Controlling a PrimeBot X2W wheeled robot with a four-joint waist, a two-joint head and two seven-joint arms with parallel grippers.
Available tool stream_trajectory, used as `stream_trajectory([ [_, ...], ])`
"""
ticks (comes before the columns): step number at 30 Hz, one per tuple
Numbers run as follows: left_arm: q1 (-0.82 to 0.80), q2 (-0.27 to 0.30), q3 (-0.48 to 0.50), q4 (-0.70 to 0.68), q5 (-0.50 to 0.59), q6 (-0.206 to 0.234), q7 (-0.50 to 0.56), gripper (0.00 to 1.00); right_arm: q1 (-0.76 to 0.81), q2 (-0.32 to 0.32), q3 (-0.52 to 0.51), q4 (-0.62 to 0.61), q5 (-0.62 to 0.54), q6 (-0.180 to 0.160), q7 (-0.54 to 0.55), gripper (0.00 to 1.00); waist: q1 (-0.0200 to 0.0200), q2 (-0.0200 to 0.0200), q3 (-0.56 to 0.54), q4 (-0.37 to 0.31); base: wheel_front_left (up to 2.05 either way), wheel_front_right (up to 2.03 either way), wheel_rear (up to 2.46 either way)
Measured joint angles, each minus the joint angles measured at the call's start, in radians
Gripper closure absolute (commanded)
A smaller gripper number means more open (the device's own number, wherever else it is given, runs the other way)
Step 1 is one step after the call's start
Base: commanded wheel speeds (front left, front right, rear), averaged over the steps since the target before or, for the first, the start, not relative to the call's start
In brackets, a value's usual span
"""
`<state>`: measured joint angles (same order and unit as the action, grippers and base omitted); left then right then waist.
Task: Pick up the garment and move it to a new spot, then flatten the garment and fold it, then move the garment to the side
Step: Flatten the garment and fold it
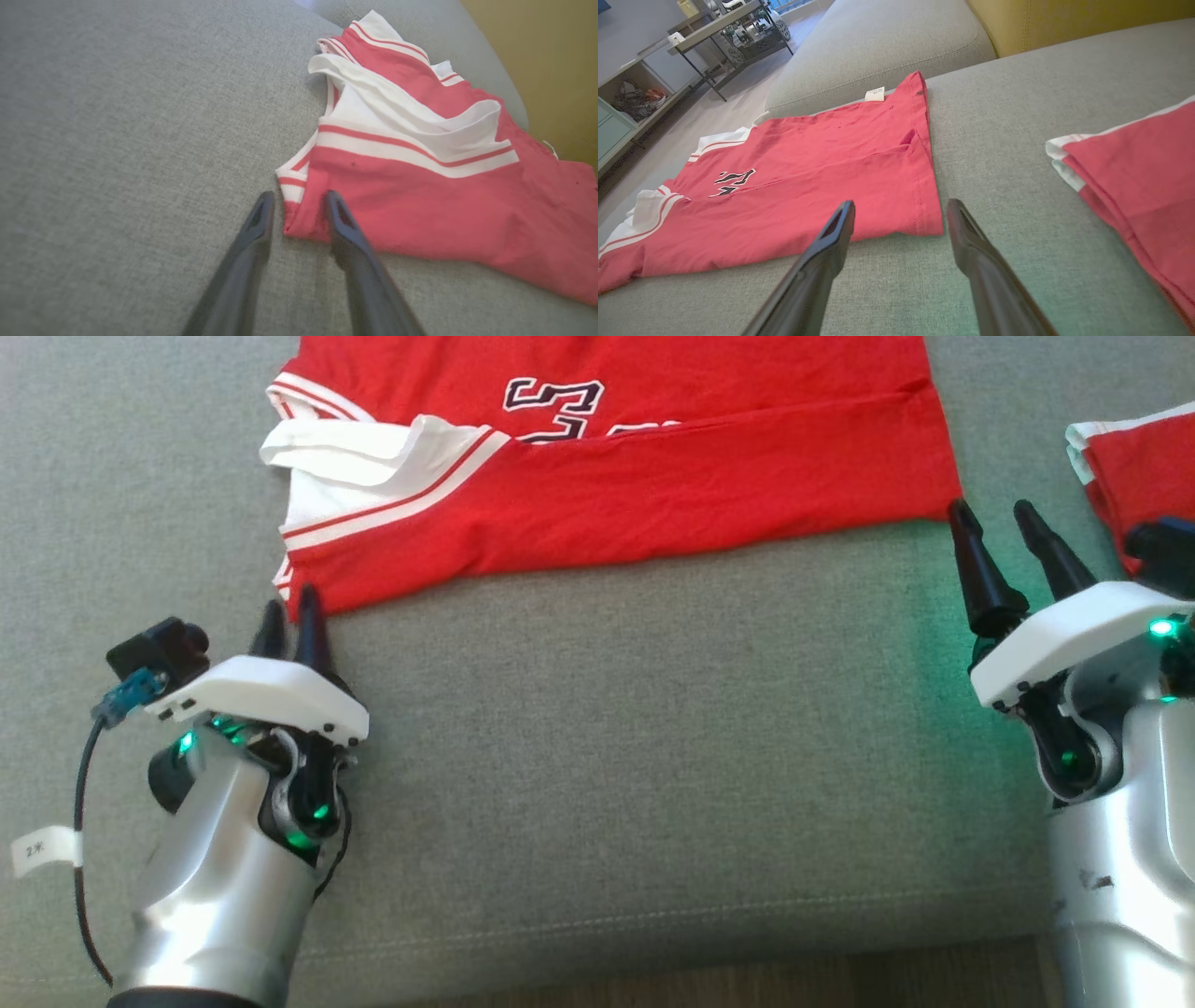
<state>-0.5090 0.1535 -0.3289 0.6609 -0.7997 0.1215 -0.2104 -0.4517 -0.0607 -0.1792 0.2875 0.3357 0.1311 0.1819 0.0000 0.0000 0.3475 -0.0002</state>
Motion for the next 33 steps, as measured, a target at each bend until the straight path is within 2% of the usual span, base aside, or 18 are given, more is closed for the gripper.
stream_trajectory([
  [1, -0.002, -0.001, 0.002, 0.011, -0.010, -0.015, -0.003, 1.00, 0.000, 0.000, -0.001, 0.008, 0.001, 0.000, 0.000, 0.00, 0.0001, 0.0000, -0.002, 0.001, 0.00, 0.00, 0.00],
  [4, -0.003, -0.015, 0.017, 0.025, -0.031, -0.058, -0.018, 1.00, -0.006, 0.001, -0.014, 0.063, 0.064, 0.000, 0.003, 0.00, 0.0000, 0.0000, -0.011, 0.007, 0.00, 0.00, 0.00],
  [8, -0.003, -0.028, 0.026, 0.038, -0.021, -0.086, -0.034, 1.00, -0.032, 0.001, -0.022, 0.179, 0.112, 0.000, -0.002, 0.00, 0.0000, 0.0000, -0.029, 0.018, 0.00, 0.00, 0.00],
  [15, -0.005, -0.044, 0.057, 0.047, 0.035, -0.099, -0.038, 1.00, -0.185, 0.002, -0.093, 0.441, 0.017, 0.000, -0.053, 0.00, 0.0001, 0.0000, -0.044, 0.041, 0.00, 0.00, 0.00],
  [22, -0.007, -0.077, 0.069, 0.047, 0.097, -0.115, -0.038, 1.00, -0.328, -0.002, -0.205, 0.701, -0.124, 0.000, -0.093, 0.01, 0.0000, 0.0000, -0.049, 0.072, 0.00, 0.00, 0.00],
  [23, -0.007, -0.081, 0.072, 0.048, 0.102, -0.120, -0.038, 1.00, -0.345, -0.005, -0.216, 0.727, -0.134, 0.000, -0.096, 0.13, 0.0000, 0.0000, -0.049, 0.077, 0.00, 0.00, 0.00],
  [24, -0.007, -0.086, 0.075, 0.050, 0.105, -0.122, -0.038, 1.00, -0.362, -0.006, -0.228, 0.752, -0.149, 0.000, -0.104, 0.31, 0.0000, 0.0000, -0.050, 0.081, 0.00, 0.00, 0.00],
  [25, -0.007, -0.090, 0.079, 0.052, 0.111, -0.123, -0.038, 1.00, -0.373, -0.006, -0.239, 0.773, -0.164, 0.000, -0.113, 0.59, 0.0000, 0.0000, -0.052, 0.083, 0.00, 0.00, 0.00],
  [27, -0.007, -0.094, 0.082, 0.054, 0.115, -0.125, -0.038, 1.00, -0.381, -0.006, -0.251, 0.793, -0.180, 0.000, -0.122, 1.00, 0.0001, 0.0000, -0.054, 0.085, 0.00, 0.00, 0.00],
  [33, -0.006, -0.102, 0.110, 0.058, 0.145, -0.144, -0.038, 1.00, -0.385, -0.005, -0.294, 0.863, -0.232, 0.000, -0.164, 1.00, 0.0000, 0.0000, -0.077, 0.086, 0.00, 0.00, 0.00],
])
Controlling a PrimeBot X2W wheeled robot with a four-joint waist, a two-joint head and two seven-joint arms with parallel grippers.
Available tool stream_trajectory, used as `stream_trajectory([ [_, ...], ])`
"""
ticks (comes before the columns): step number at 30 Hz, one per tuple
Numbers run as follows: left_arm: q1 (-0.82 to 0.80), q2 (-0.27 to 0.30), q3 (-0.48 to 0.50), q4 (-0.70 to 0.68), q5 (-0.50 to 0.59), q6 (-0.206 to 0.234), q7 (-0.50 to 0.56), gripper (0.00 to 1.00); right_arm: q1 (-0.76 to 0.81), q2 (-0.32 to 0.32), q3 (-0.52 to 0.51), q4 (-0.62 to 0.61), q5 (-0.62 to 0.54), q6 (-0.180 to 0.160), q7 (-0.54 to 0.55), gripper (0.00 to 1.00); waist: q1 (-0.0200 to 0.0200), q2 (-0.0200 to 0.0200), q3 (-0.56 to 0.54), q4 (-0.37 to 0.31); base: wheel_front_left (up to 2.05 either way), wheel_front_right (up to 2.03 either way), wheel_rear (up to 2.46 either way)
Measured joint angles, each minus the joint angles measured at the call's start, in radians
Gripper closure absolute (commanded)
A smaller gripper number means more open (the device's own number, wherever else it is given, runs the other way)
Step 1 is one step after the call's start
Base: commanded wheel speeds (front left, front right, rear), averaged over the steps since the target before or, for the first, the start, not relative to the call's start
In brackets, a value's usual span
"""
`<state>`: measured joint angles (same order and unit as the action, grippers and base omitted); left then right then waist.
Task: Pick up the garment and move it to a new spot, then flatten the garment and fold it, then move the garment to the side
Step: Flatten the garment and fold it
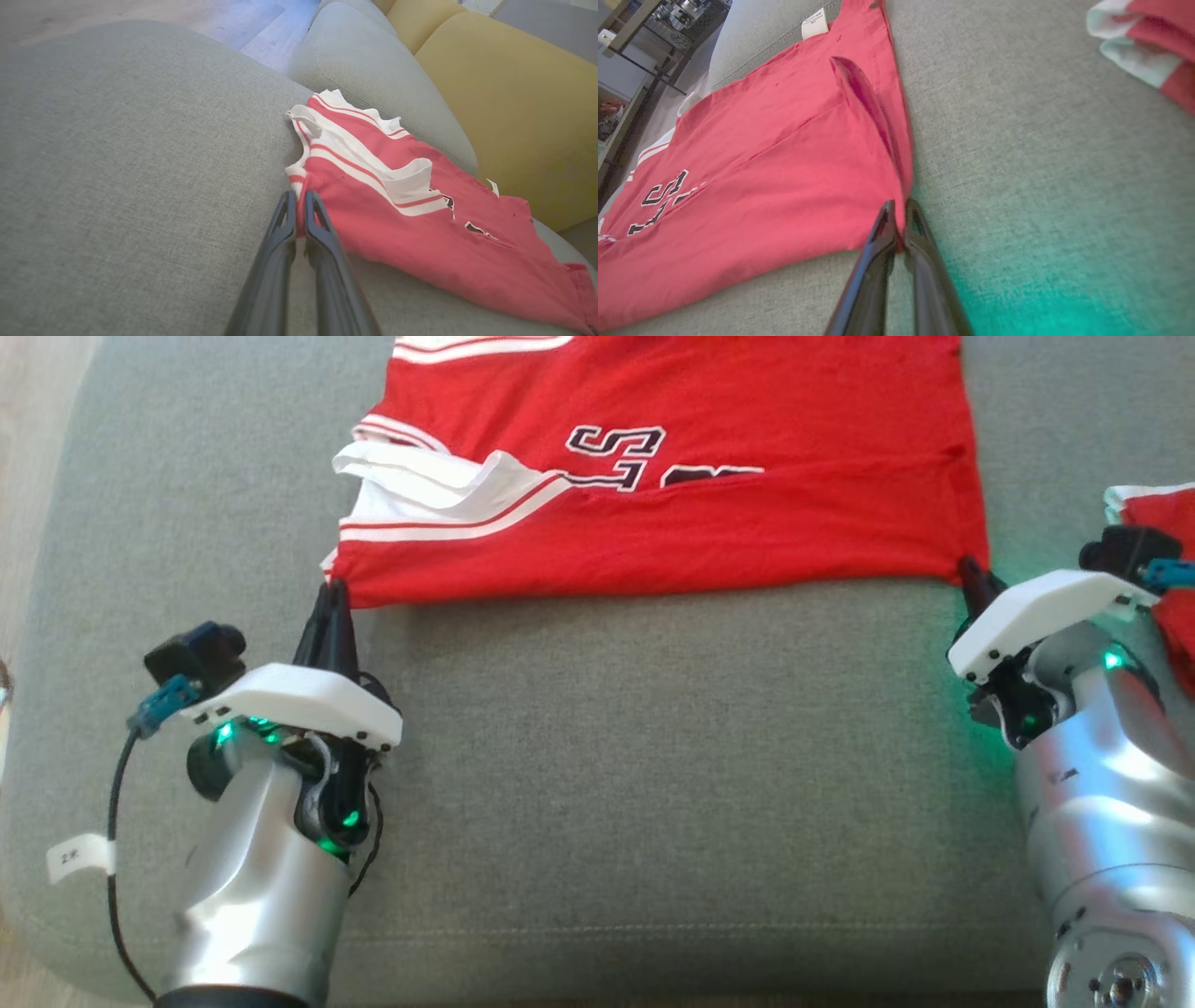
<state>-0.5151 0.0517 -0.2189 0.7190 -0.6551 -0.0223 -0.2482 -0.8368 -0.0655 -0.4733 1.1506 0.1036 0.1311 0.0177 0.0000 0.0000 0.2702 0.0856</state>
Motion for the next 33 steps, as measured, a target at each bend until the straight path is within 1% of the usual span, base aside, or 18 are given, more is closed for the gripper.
stream_trajectory([
  [7, 0.048, 0.002, 0.043, -0.053, 0.037, -0.022, 0.000, 1.00, 0.020, 0.006, 0.004, 0.001, -0.001, 0.000, -0.012, 1.00, 0.0000, 0.0000, -0.031, -0.029, 0.00, 0.00, 0.00],
  [11, 0.127, 0.007, 0.048, -0.119, 0.038, -0.023, 0.000, 1.00, 0.067, 0.007, 0.040, -0.050, 0.051, 0.000, 0.008, 1.00, 0.0000, 0.0000, -0.047, -0.050, 0.00, 0.00, 0.00],
  [14, 0.205, 0.010, 0.041, -0.178, 0.038, -0.021, 0.007, 1.00, 0.129, 0.002, 0.093, -0.118, 0.107, 0.000, 0.052, 1.00, 0.0000, 0.0000, -0.059, -0.057, 0.00, 0.00, 0.00],
  [17, 0.295, 0.021, 0.036, -0.261, 0.038, -0.005, 0.039, 1.00, 0.219, -0.007, 0.154, -0.216, 0.167, 0.000, 0.106, 1.00, 0.0000, 0.0000, -0.066, -0.061, 0.00, 0.00, 0.00],
  [21, 0.419, 0.038, 0.019, -0.395, 0.034, 0.018, 0.101, 1.00, 0.357, -0.050, 0.190, -0.384, 0.232, 0.000, 0.175, 1.00, -0.0001, 0.0000, -0.071, -0.061, 0.00, 0.00, 0.00],
  [24, 0.510, 0.040, 0.009, -0.496, 0.022, 0.044, 0.143, 1.00, 0.461, -0.068, 0.188, -0.517, 0.260, 0.000, 0.234, 1.00, -0.0001, 0.0000, -0.068, -0.058, 0.00, 0.00, 0.00],
  [27, 0.586, 0.043, -0.001, -0.584, 0.019, 0.071, 0.182, 1.00, 0.560, -0.068, 0.171, -0.653, 0.277, 0.000, 0.298, 1.00, -0.0001, 0.0000, -0.062, -0.052, 0.00, 0.00, 0.00],
  [30, 0.636, 0.050, -0.018, -0.648, 0.020, 0.094, 0.208, 1.00, 0.642, -0.053, 0.133, -0.779, 0.284, 0.000, 0.362, 1.00, -0.0001, 0.0000, -0.055, -0.047, 0.00, 0.00, 0.00],
  [31, 0.645, 0.053, -0.023, -0.659, 0.020, 0.094, 0.217, 1.00, 0.663, -0.044, 0.118, -0.815, 0.285, 0.000, 0.382, 1.00, -0.0001, 0.0000, -0.052, -0.045, 0.00, 0.00, 0.00],
  [32, 0.651, 0.056, -0.026, -0.666, 0.020, 0.099, 0.227, 1.00, 0.681, -0.032, 0.105, -0.849, 0.285, 0.000, 0.400, 0.76, -0.0001, 0.0000, -0.050, -0.044, 0.00, 0.00, 0.00],
  [33, 0.653, 0.059, -0.027, -0.667, 0.020, 0.102, 0.235, 1.00, 0.694, -0.023, 0.096, -0.876, 0.284, 0.000, 0.417, 0.76, 0.0000, 0.0000, -0.049, -0.043, 0.00, 0.00, 0.00],
])
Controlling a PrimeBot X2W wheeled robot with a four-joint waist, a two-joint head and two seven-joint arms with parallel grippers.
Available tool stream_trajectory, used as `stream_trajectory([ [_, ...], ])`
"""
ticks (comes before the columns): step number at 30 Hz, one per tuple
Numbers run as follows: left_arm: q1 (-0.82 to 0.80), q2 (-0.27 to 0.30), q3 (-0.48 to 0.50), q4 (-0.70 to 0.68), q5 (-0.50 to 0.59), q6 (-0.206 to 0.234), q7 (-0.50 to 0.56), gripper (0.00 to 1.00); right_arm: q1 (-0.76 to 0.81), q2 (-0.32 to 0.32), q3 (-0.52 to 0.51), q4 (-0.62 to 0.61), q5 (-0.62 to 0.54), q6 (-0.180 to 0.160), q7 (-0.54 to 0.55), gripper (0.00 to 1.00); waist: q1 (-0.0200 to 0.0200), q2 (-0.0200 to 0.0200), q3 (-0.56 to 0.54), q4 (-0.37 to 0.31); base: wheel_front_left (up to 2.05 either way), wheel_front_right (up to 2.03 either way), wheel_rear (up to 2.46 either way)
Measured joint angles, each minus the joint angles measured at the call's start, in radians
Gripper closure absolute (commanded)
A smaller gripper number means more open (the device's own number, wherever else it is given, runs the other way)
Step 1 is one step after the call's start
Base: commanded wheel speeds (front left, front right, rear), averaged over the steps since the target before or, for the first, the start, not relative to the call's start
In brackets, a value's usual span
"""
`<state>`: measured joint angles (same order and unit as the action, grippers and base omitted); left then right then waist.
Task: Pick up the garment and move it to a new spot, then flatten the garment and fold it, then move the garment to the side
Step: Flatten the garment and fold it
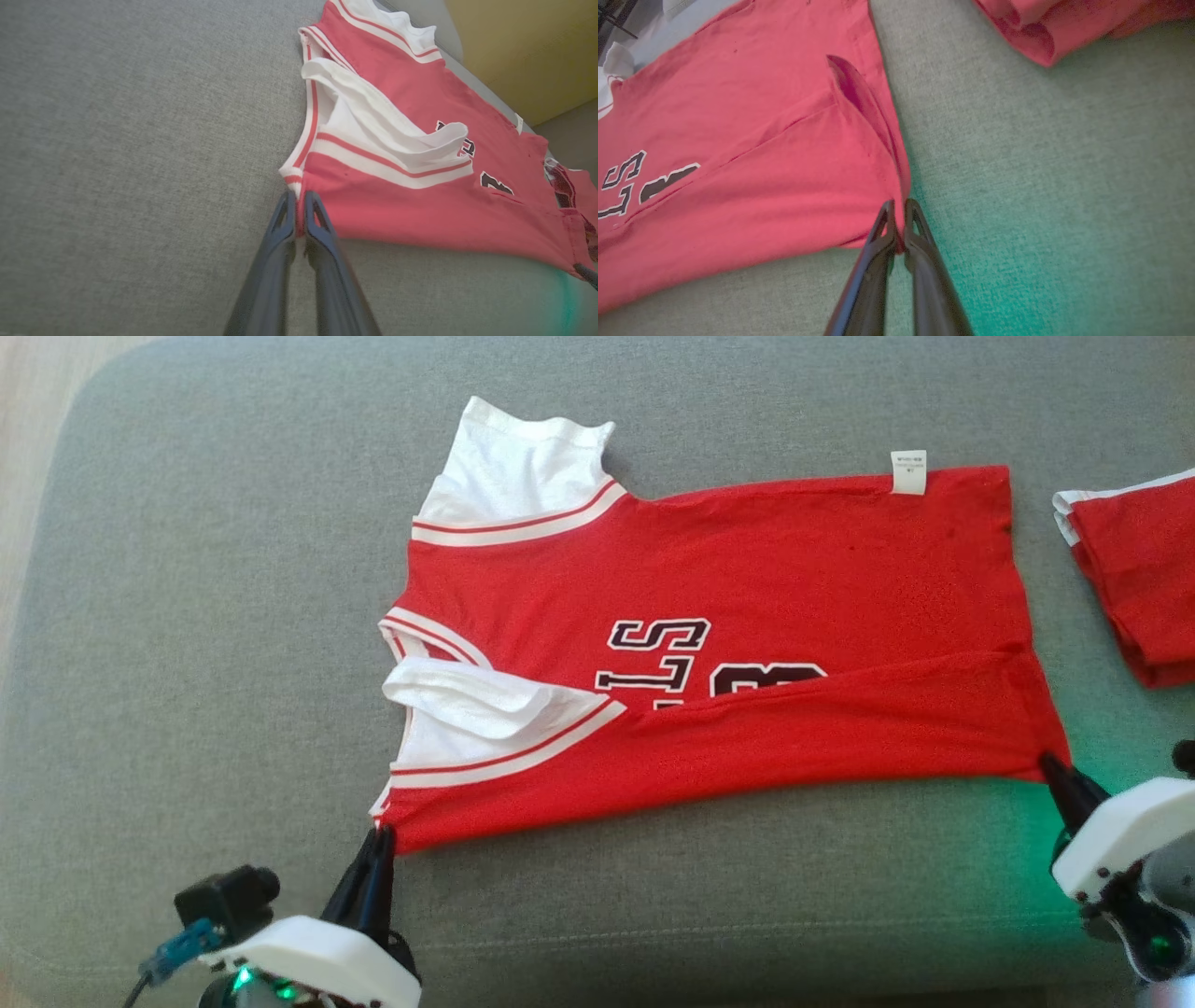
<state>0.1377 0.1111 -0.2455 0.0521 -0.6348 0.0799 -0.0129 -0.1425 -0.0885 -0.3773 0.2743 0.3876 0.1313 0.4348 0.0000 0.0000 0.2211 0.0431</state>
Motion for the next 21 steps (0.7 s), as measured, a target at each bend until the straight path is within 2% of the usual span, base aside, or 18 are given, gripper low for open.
stream_trajectory([
  [1, 0.000, 0.010, -0.002, -0.001, 0.001, 0.004, 0.013, 0.95, 0.016, 0.017, -0.018, -0.045, -0.010, 0.000, 0.026, 0.50, 0.0000, 0.0000, 0.000, 0.001, 0.00, 0.00, 0.00],
  [2, 0.000, 0.012, -0.001, -0.003, 0.006, 0.010, 0.020, 0.03, 0.018, 0.025, -0.031, -0.063, -0.011, 0.000, 0.031, 0.00, 0.0000, 0.0000, -0.001, 0.002, 0.00, 0.00, 0.00],
  [3, 0.000, 0.016, 0.000, -0.005, 0.009, 0.019, 0.027, 0.00, 0.019, 0.029, -0.039, -0.085, -0.015, 0.000, 0.040, 0.00, 0.0000, 0.0000, -0.003, 0.002, 0.00, 0.00, 0.00],
  [7, -0.001, 0.047, 0.008, -0.048, 0.029, 0.053, 0.059, 0.00, 0.032, 0.035, -0.047, -0.197, -0.037, 0.000, 0.057, 0.00, 0.0000, 0.0000, -0.007, -0.006, 0.00, 0.00, 0.00],
  [10, -0.024, 0.096, 0.028, -0.104, 0.059, 0.069, 0.089, 0.00, 0.040, 0.044, -0.028, -0.278, -0.034, 0.000, 0.058, 0.00, 0.0000, 0.0000, -0.003, -0.019, 0.00, 0.00, 0.00],
  [13, -0.130, 0.155, 0.039, -0.161, 0.095, 0.069, 0.138, 0.00, 0.040, 0.046, 0.016, -0.357, -0.006, 0.000, 0.050, 0.00, 0.0000, 0.0000, 0.010, -0.028, 0.00, 0.00, 0.00],
  [17, -0.404, 0.213, 0.028, -0.166, 0.117, 0.020, 0.225, 0.00, 0.026, 0.047, 0.090, -0.380, 0.036, 0.000, 0.001, 0.00, 0.0001, 0.0000, 0.044, -0.045, 0.00, 0.00, 0.00],
  [21, -0.683, 0.233, -0.006, -0.046, 0.131, -0.043, 0.320, 0.00, -0.020, 0.047, 0.155, -0.356, 0.035, 0.000, -0.066, 0.00, 0.0003, 0.0000, 0.096, -0.067, 0.00, 0.00, 0.00],
])
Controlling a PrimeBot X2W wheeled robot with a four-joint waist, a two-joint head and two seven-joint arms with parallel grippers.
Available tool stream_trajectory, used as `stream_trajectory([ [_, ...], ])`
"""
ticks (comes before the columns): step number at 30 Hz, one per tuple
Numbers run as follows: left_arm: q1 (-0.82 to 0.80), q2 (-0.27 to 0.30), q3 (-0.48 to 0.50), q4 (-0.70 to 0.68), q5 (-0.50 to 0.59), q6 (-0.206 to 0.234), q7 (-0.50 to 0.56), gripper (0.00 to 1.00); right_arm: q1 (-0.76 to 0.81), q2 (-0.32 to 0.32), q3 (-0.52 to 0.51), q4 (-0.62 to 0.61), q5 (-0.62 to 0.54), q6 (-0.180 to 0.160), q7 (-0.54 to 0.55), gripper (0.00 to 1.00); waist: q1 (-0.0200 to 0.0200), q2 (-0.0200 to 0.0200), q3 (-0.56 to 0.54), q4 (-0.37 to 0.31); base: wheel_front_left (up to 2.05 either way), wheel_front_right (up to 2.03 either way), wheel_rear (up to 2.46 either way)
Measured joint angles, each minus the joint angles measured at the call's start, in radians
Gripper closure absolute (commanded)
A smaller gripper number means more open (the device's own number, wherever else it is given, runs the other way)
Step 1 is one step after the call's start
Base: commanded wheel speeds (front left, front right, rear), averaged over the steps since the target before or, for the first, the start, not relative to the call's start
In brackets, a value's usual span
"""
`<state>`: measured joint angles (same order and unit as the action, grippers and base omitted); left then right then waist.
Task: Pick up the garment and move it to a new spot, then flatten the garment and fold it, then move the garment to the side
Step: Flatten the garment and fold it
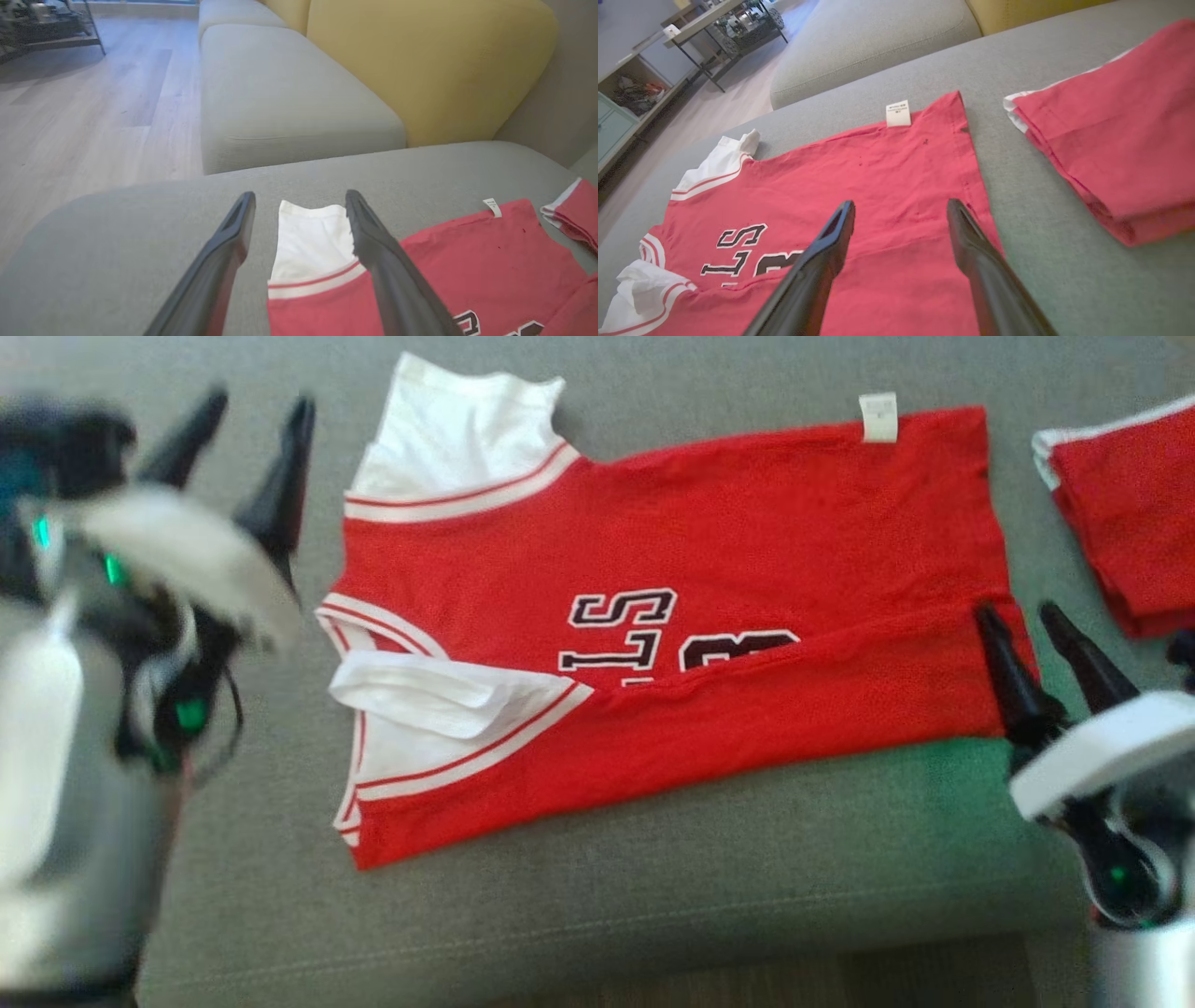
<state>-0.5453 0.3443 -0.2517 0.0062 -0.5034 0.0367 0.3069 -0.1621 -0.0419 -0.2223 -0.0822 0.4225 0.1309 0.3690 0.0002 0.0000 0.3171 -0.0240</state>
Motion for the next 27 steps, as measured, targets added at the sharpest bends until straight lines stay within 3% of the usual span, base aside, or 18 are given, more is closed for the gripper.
stream_trajectory([
  [3, -0.153, 0.001, -0.030, 0.131, -0.010, -0.067, 0.053, 0.00, -0.056, 0.000, 0.061, 0.037, 0.001, 0.000, -0.044, 0.00, 0.0000, 0.0000, 0.044, -0.022, 0.00, 0.00, 0.00],
  [11, -0.396, 0.034, -0.101, 0.407, -0.017, -0.147, 0.150, 0.00, -0.113, -0.001, 0.126, 0.092, 0.018, 0.000, -0.112, 0.00, 0.0002, -0.0001, 0.152, -0.076, 0.00, 0.00, 0.00],
  [22, -0.551, 0.110, -0.237, 0.642, 0.025, -0.161, 0.212, 0.00, -0.152, -0.002, 0.188, 0.124, 0.043, 0.000, -0.170, 0.00, -0.0002, 0.0000, 0.241, -0.158, 0.00, 0.00, 0.00],
  [27, -0.589, 0.115, -0.244, 0.713, 0.034, -0.161, 0.181, 0.00, -0.160, -0.002, 0.207, 0.138, 0.047, 0.000, -0.180, 0.00, -0.0002, -0.0001, 0.260, -0.175, 0.00, 0.00, 0.00],
])
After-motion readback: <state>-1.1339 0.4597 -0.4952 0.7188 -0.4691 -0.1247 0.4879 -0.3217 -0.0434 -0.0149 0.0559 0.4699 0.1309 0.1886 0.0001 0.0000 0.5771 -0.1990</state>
